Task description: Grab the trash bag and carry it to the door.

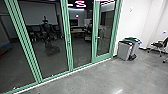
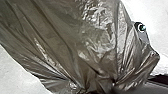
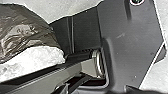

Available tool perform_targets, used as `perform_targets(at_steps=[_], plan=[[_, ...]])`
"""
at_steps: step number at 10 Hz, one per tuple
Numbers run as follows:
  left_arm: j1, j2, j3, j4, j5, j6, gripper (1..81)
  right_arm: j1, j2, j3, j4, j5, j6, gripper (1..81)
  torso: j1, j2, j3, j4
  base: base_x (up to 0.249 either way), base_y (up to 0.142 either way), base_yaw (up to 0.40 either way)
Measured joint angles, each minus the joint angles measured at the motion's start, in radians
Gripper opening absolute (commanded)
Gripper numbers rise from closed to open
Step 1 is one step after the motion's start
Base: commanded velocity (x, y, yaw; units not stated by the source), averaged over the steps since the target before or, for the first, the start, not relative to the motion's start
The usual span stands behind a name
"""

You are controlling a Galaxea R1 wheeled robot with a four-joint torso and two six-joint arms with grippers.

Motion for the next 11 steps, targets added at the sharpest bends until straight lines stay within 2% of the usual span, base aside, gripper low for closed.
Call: perform_targets(at_steps=[11], plan=[[0.0, 0.001, 0.0, 0.0, 0.0, 0.0, 1.0, 0.001, 0.0, 0.0, 0.0, 0.001, 0.0, 81.1, 0.0, 0.0, 0.0, 0.0, 0.164, -0.067, 0.0]])
